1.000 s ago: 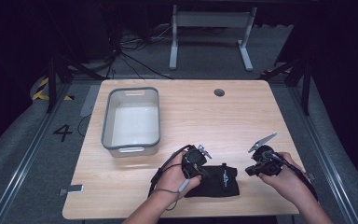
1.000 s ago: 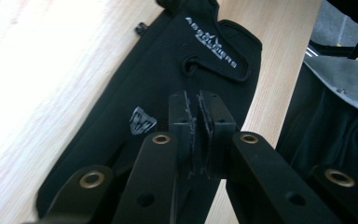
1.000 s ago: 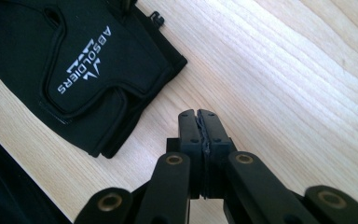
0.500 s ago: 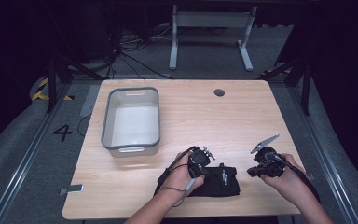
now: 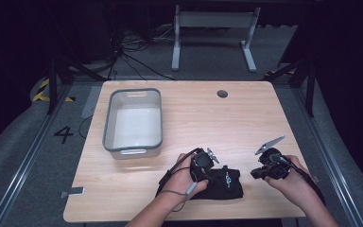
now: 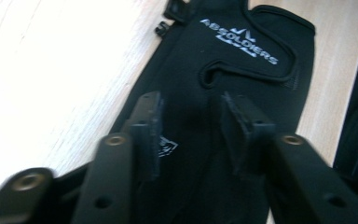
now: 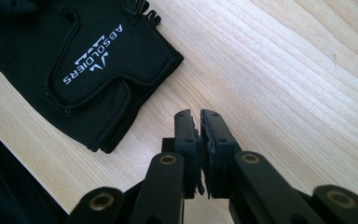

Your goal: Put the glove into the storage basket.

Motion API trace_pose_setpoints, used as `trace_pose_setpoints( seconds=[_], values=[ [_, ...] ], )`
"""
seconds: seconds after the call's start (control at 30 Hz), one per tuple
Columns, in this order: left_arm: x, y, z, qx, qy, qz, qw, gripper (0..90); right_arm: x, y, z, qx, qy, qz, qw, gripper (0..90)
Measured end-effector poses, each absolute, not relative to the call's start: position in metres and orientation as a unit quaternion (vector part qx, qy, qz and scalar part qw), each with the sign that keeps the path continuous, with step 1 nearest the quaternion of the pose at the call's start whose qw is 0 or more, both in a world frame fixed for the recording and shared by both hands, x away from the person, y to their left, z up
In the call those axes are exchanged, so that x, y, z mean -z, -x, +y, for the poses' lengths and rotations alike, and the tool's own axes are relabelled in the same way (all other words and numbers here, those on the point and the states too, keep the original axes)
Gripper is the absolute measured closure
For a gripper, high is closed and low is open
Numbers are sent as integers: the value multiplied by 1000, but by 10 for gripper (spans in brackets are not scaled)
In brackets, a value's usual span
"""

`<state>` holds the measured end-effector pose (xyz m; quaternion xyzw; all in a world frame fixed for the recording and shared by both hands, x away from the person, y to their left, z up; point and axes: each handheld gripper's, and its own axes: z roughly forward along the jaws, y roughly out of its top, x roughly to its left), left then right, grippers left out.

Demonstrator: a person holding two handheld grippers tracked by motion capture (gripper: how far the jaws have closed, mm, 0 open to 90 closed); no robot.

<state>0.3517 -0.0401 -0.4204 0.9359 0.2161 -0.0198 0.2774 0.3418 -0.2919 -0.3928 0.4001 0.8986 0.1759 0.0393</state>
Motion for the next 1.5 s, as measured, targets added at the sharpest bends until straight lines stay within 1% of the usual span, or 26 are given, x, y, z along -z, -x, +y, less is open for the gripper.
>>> trace_pose_setpoints(
  seconds=[0.07,0.1,0.13,0.23,0.3,0.37,0.4,0.47,0.73,0.97,1.07,1.13,1.2,1.27,1.37,1.4,1.43,1.5],
  values=[
    [421,-351,-41,20,-937,216,272,554,393,-342,-292,-176,-400,899,39,856],
    [422,-351,-42,18,-939,212,271,538,393,-342,-292,-177,-400,899,38,853],
    [424,-351,-43,19,-942,208,264,501,393,-341,-291,-178,-399,899,36,848],
    [425,-351,-44,21,-942,208,261,469,393,-341,-291,-179,-398,899,35,845],
    [428,-351,-46,25,-946,203,251,407,393,-341,-290,-180,-398,899,32,838],
    [430,-352,-47,26,-948,198,248,368,393,-341,-290,-179,-397,900,32,835],
    [432,-352,-48,26,-949,196,244,368,394,-341,-290,-179,-397,900,31,832],
    [434,-352,-50,28,-951,191,243,325,394,-341,-289,-181,-396,900,30,823],
    [438,-349,-56,22,-959,172,224,266,395,-341,-287,-183,-394,901,25,812],
    [437,-344,-63,-1,-966,164,199,266,395,-341,-287,-184,-393,901,23,806],
    [436,-343,-68,-12,-971,161,179,283,396,-341,-286,-184,-393,901,20,805],
    [435,-344,-69,-14,-972,162,169,318,396,-342,-285,-184,-391,902,19,804],
    [434,-345,-71,-16,-973,159,167,329,396,-342,-284,-184,-391,902,19,805],
    [434,-345,-70,-18,-974,157,165,359,396,-341,-284,-186,-391,901,17,806],
    [432,-346,-69,-23,-973,161,164,453,396,-341,-284,-188,-391,901,16,808],
    [431,-347,-68,-26,-973,161,165,494,396,-341,-284,-188,-391,901,16,809],
    [431,-347,-68,-25,-973,162,166,596,396,-341,-284,-189,-392,900,16,809],
    [431,-348,-67,-25,-972,162,167,648,395,-341,-285,-190,-390,901,16,811]
  ],
)
